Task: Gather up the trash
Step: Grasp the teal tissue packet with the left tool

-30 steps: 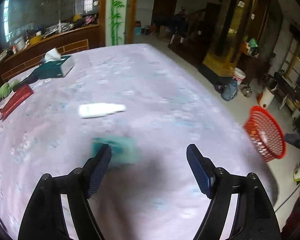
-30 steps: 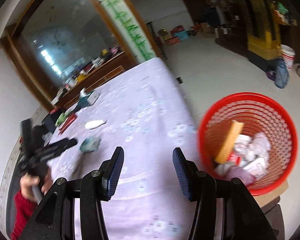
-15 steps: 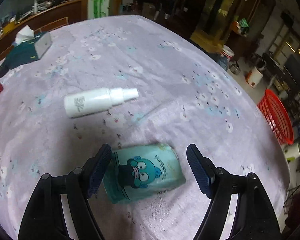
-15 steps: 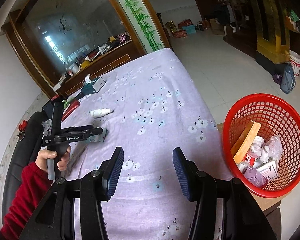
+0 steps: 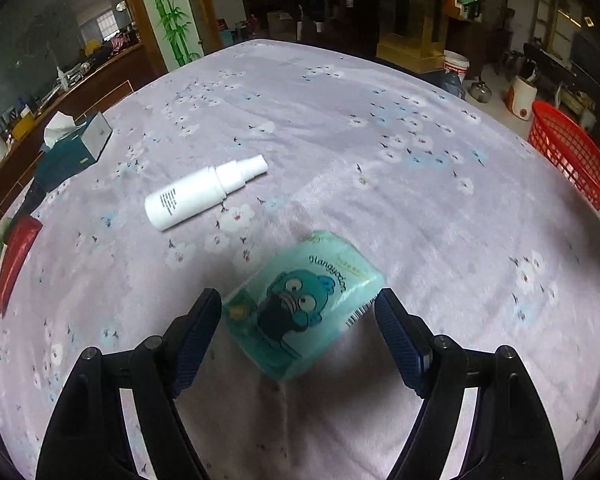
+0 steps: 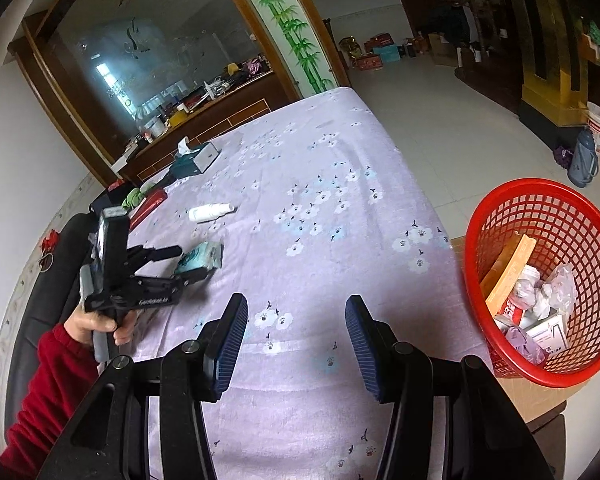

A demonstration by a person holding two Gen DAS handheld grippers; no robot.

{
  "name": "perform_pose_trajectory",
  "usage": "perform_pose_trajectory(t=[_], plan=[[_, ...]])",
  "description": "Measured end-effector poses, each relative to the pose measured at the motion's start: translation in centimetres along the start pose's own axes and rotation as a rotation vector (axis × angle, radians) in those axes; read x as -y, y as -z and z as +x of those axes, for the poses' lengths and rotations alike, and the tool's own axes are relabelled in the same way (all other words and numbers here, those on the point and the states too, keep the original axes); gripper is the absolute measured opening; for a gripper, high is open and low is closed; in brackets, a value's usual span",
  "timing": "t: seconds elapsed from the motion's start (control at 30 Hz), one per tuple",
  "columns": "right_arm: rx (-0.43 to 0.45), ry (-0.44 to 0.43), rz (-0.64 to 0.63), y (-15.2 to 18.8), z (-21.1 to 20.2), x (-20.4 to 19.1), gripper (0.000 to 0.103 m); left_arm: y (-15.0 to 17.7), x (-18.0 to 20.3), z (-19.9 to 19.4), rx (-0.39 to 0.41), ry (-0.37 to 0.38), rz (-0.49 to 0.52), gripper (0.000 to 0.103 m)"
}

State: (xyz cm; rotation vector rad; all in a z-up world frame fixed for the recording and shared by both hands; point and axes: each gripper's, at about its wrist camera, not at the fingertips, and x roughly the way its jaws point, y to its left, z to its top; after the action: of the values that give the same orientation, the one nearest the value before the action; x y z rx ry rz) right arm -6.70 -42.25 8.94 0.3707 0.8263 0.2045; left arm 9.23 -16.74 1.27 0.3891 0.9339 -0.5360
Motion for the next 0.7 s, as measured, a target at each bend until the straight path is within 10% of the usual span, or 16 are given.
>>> perform_pose_trajectory(t=[0.2,0.47,0.7], plan=[[-0.011,-0.005,0.004,-0.1,0.1,-0.2,0.055,-0.4,0.1,1.4,0.005,-0.035,-0.029,0.073],[-0.008,-0.021,-0.051,-1.6,1.0,-3.2,0.055,1.0,-0.7,-1.1,0.075,-0.064,-0.184,0.03],[-0.077,-0.041,-0.181,-4.4,5.7,-8.1,0.055,3.8,-5.0,-5.4,0.181,-0.112,-0.487,0.029]])
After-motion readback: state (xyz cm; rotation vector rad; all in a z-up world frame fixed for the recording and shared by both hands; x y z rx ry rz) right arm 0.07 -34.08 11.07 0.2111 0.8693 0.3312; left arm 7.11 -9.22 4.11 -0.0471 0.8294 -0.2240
